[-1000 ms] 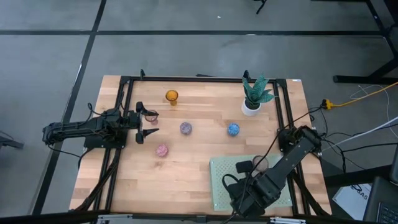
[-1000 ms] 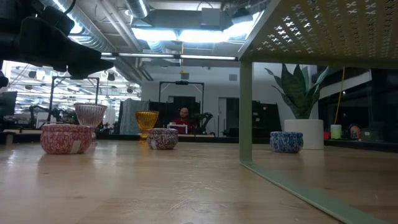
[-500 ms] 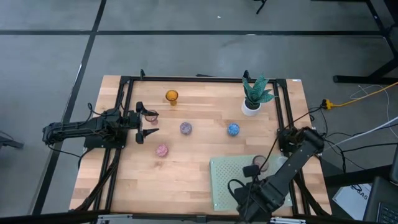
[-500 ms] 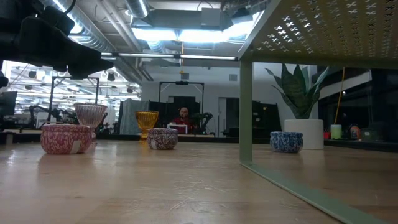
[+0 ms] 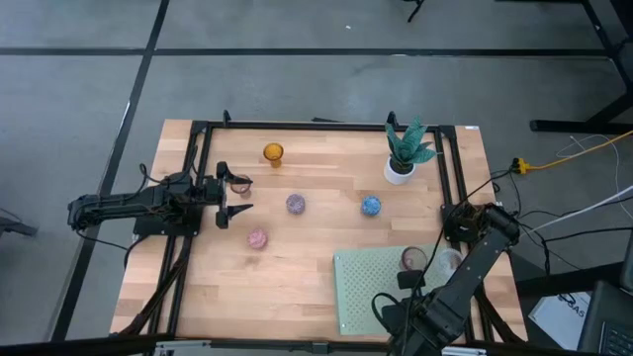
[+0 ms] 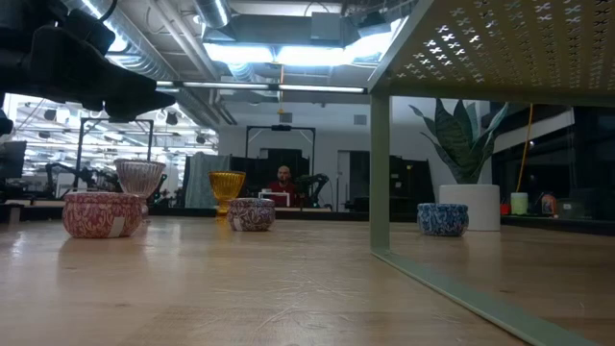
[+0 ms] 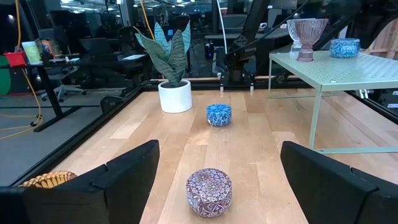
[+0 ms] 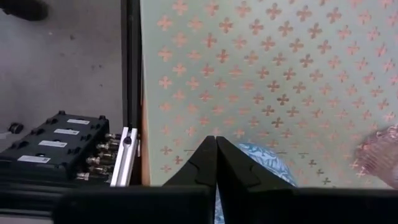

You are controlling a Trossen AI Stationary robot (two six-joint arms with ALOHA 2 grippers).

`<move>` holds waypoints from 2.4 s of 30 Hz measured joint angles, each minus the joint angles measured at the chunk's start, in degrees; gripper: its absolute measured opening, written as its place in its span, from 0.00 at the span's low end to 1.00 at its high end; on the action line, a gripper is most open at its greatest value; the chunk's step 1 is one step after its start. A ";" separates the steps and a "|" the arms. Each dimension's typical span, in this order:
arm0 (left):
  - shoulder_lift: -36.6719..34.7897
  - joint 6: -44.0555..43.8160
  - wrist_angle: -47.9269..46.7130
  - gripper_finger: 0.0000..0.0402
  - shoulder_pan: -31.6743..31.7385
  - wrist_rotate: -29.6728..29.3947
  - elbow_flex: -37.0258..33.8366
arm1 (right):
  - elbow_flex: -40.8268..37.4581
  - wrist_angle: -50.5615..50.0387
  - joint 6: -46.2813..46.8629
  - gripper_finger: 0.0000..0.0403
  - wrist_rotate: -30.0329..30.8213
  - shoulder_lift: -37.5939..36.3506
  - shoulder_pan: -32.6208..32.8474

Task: Pick & Place candle stick holders
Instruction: Put the light blue scented candle on the shelf, then put the dark blue scented candle on the shelf

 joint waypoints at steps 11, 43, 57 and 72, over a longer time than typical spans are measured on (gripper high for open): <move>0.00 0.00 -0.02 0.83 0.00 0.00 0.00 | -0.01 2.07 0.70 0.02 2.60 -5.24 -2.17; 0.00 0.00 0.00 0.83 -0.02 -0.01 0.00 | 0.08 18.23 -27.71 0.74 1.56 -8.59 -30.58; 0.00 0.00 0.00 0.83 -0.01 0.00 0.01 | -14.51 18.11 -18.64 0.75 7.71 -7.57 -47.77; 0.00 0.00 -0.02 0.83 0.00 0.01 0.00 | -36.09 29.64 -14.39 0.75 4.86 -13.56 -54.83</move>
